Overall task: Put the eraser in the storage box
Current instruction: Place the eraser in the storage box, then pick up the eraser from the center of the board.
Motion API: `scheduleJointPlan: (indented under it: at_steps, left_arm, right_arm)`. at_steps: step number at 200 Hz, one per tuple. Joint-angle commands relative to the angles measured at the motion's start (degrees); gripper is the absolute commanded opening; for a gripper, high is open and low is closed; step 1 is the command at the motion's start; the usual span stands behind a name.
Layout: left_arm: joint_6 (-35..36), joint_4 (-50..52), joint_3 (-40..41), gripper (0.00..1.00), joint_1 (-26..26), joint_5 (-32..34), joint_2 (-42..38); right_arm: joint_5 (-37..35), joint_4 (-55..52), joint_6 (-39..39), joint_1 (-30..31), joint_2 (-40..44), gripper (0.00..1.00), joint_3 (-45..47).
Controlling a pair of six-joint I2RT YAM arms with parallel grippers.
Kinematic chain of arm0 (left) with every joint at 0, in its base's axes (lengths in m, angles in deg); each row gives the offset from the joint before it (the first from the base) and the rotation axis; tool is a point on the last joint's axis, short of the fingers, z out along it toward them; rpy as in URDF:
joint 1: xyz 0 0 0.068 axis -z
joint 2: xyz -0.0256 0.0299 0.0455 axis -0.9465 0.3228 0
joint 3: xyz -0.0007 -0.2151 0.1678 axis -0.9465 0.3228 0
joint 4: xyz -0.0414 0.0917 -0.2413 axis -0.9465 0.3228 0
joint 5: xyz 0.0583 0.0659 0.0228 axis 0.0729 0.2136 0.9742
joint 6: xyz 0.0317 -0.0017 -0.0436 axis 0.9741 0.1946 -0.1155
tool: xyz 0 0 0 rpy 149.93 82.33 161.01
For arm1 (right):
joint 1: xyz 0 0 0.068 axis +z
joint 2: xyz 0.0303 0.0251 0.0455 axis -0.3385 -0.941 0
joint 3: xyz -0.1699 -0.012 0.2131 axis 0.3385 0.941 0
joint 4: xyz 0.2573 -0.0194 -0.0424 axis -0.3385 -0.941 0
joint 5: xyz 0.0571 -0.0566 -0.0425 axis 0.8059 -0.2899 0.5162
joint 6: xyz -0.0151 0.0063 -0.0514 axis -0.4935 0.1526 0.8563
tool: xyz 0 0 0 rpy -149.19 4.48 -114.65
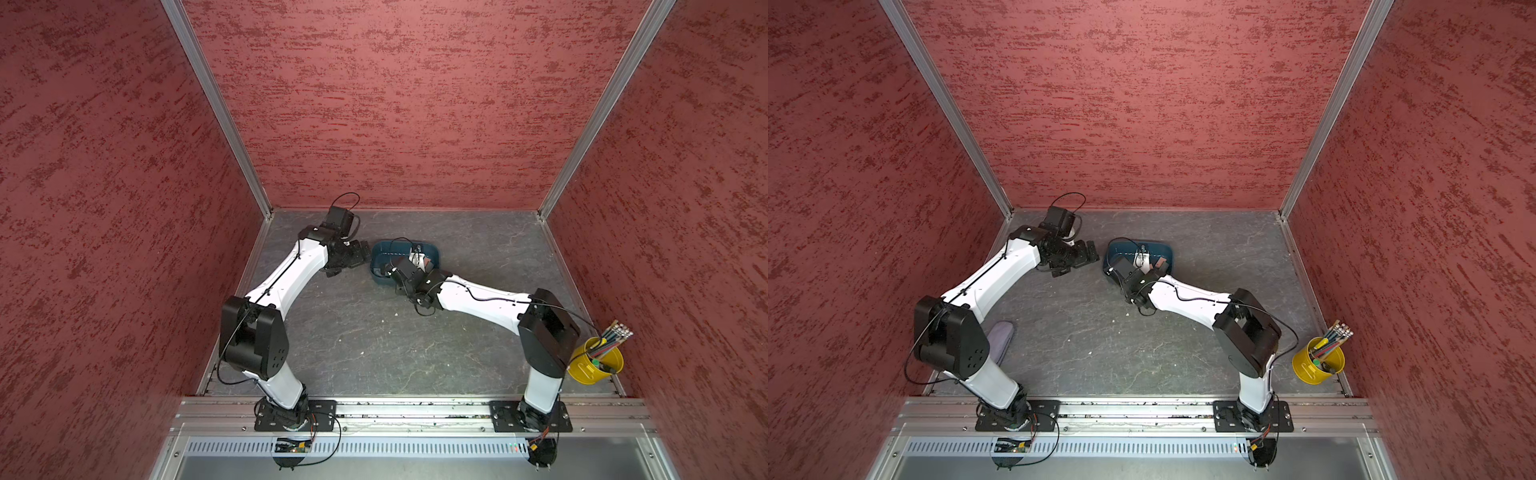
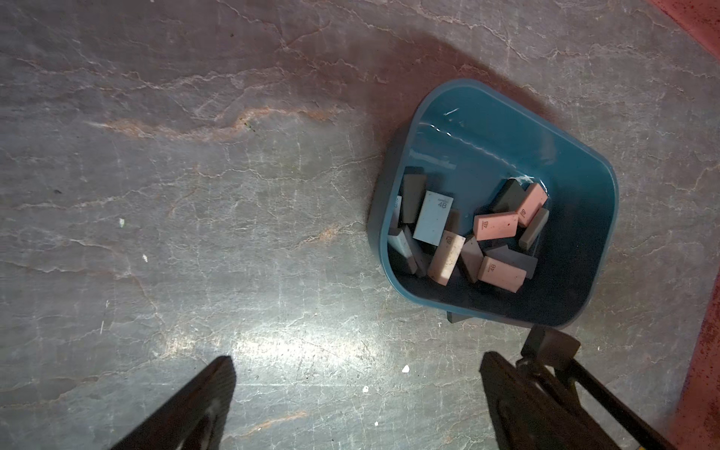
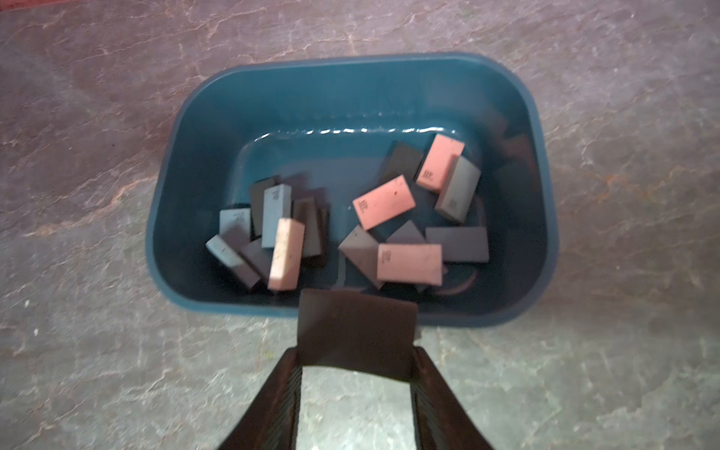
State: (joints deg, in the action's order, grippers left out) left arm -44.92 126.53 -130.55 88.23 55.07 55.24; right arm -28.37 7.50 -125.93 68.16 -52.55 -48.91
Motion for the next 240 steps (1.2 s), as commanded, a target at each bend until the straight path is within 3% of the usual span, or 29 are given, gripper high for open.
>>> scheduleJointPlan:
  at_steps: [1,50,107,134,199,240]
  left_arm:
    - [-0.90,1.41,-1.18,1.00,0.24,1.18,-0.30]
    - [-3.14,-0.76,6.00,1.00,2.04,2.44,-5.30]
    - [-8.58,-3.32,10.99,1.00,10.29,4.77,-7.08]
    - [-11.47,-4.50,11.04,1.00,14.56,5.70,-5.76]
    - [-16.78,-4.43,3.02,1.00,23.66,10.65,5.24]
    - [-19.10,-2.40,-6.23,1.00,26.70,12.91,15.40]
  right_arm:
    - [3.10,4.16,3.63,-1.74,-1.78,0.44,-2.05]
    - [7.16,6.76,6.32,-5.02,-3.75,0.48,-2.46]
    - [8.21,7.86,8.22,-7.39,-1.29,0.60,-1.22]
    - [3.96,9.38,8.12,-8.01,6.10,0.75,3.38]
    - [-1.02,11.00,7.14,-10.22,26.66,0.98,17.18]
    - [-1.80,9.67,7.34,-11.20,35.30,0.99,21.03]
